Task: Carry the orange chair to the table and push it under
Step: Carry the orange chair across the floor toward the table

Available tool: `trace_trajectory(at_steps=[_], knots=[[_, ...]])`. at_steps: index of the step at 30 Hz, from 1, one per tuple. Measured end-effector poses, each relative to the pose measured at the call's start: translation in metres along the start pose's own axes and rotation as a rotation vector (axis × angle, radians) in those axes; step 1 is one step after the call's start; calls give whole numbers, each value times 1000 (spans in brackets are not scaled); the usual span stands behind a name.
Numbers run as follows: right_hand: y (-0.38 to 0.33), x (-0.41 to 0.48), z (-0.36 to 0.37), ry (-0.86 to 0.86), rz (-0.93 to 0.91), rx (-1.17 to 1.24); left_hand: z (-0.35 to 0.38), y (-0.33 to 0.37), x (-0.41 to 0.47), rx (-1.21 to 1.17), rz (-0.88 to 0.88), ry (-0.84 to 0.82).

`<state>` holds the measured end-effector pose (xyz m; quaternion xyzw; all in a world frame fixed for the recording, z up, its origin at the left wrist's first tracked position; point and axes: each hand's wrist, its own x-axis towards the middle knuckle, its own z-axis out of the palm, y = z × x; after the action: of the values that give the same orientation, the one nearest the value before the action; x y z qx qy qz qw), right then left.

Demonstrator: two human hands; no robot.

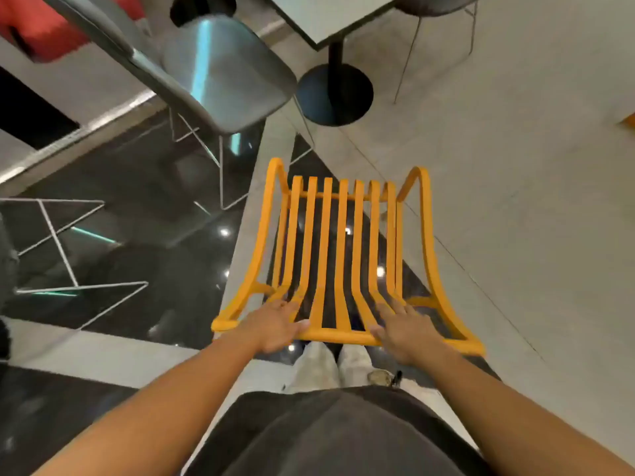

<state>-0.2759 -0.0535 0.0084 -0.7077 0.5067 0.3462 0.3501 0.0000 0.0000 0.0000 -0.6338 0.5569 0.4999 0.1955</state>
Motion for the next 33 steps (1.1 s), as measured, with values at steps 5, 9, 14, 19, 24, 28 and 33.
trace_trajectory(at_steps=[5, 9, 14, 19, 24, 28, 33], knots=[[16, -17, 12, 328, 8, -65, 10, -23, -7, 270, 122, 458], [19, -15, 32, 463, 26, -152, 25, -26, -1, 325, 174, 583], [24, -8, 36, 562, -26, -174, 27, -22, 2, 375, 202, 654], [28, 5, 22, 623, -63, -139, 6, -19, 11, 405, 199, 644], [34, 25, -6, 670, -45, -154, -30, -8, 28, 410, 193, 632], [39, 41, -39, 668, -25, -174, -61, 0, 45, 377, 209, 612], [42, 60, -88, 656, -29, -167, -110, 14, 73, 357, 210, 603]])
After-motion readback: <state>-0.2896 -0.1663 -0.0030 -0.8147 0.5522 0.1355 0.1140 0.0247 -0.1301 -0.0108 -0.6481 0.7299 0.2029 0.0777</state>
